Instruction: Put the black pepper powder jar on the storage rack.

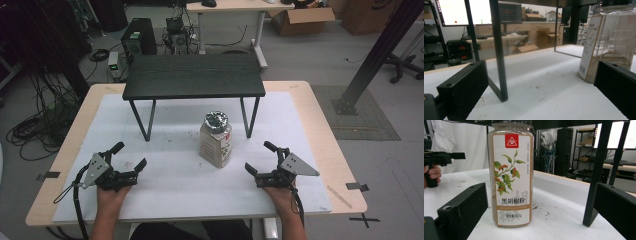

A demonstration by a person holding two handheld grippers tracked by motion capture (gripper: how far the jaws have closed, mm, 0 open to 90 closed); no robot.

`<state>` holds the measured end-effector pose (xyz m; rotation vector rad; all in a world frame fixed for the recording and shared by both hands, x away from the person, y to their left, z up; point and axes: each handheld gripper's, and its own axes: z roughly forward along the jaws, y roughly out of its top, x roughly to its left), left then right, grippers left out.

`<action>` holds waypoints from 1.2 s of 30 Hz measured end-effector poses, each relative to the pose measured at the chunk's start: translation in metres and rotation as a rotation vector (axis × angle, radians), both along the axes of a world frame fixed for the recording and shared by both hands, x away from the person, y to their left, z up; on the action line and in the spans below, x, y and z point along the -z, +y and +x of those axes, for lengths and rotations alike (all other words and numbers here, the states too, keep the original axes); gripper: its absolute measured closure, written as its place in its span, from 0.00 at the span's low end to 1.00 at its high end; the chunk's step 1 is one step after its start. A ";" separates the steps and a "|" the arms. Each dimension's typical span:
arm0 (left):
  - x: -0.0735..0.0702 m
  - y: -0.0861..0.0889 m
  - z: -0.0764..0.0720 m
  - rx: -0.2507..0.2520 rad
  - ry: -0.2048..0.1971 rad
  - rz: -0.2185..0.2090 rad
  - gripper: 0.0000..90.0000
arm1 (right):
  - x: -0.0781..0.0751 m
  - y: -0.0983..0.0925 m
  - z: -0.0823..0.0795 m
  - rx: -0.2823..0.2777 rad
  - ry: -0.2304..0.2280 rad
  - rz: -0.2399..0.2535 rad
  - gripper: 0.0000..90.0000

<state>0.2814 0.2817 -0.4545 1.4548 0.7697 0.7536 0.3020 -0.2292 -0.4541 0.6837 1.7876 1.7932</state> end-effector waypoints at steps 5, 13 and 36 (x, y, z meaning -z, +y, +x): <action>0.000 0.000 -0.001 0.000 -0.006 -0.005 0.00 | 0.000 0.000 0.000 0.000 0.003 0.001 0.00; 0.000 0.000 0.000 0.001 -0.004 -0.005 0.00 | 0.000 -0.001 0.000 0.000 0.003 0.005 0.00; 0.000 0.000 0.000 0.002 -0.004 -0.002 0.00 | -0.046 0.024 0.005 -0.047 0.028 -0.010 0.00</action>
